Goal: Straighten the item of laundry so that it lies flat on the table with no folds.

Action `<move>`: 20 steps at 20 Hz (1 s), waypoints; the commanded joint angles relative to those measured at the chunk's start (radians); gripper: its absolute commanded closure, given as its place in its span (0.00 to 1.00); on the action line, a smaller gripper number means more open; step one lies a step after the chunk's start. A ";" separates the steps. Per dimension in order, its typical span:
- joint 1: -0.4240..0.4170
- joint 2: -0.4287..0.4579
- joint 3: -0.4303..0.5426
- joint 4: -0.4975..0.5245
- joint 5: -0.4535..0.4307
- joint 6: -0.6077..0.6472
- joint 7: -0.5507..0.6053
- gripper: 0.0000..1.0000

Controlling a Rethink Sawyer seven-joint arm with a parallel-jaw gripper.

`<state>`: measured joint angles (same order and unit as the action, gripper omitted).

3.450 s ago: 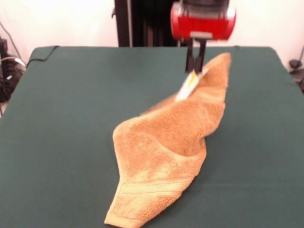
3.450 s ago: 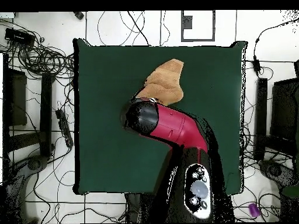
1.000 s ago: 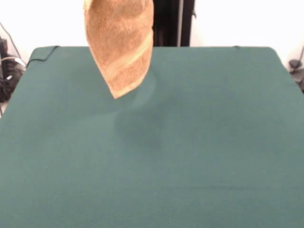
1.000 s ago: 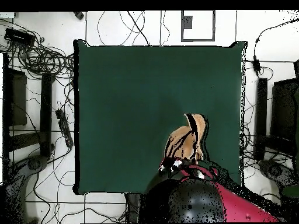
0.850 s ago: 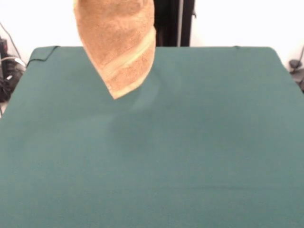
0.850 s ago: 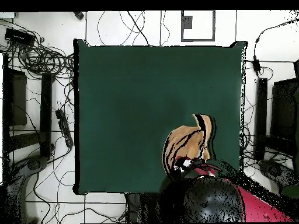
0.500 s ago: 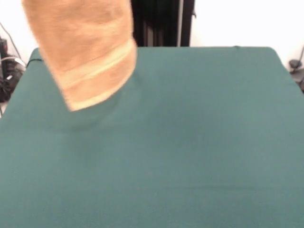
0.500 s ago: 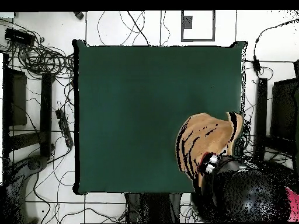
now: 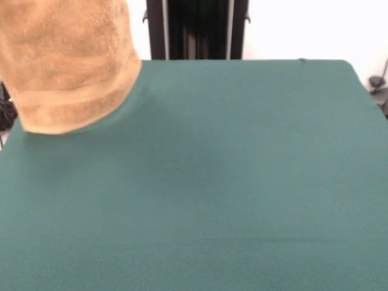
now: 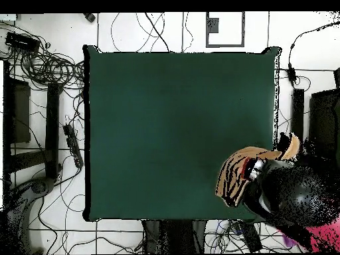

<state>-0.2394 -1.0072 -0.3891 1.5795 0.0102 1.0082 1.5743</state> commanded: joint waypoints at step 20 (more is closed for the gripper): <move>0.021 0.216 0.399 0.180 0.098 -0.484 0.134 1.00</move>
<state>-0.2539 -0.8312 -0.1568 1.6150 0.0603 0.6310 1.5743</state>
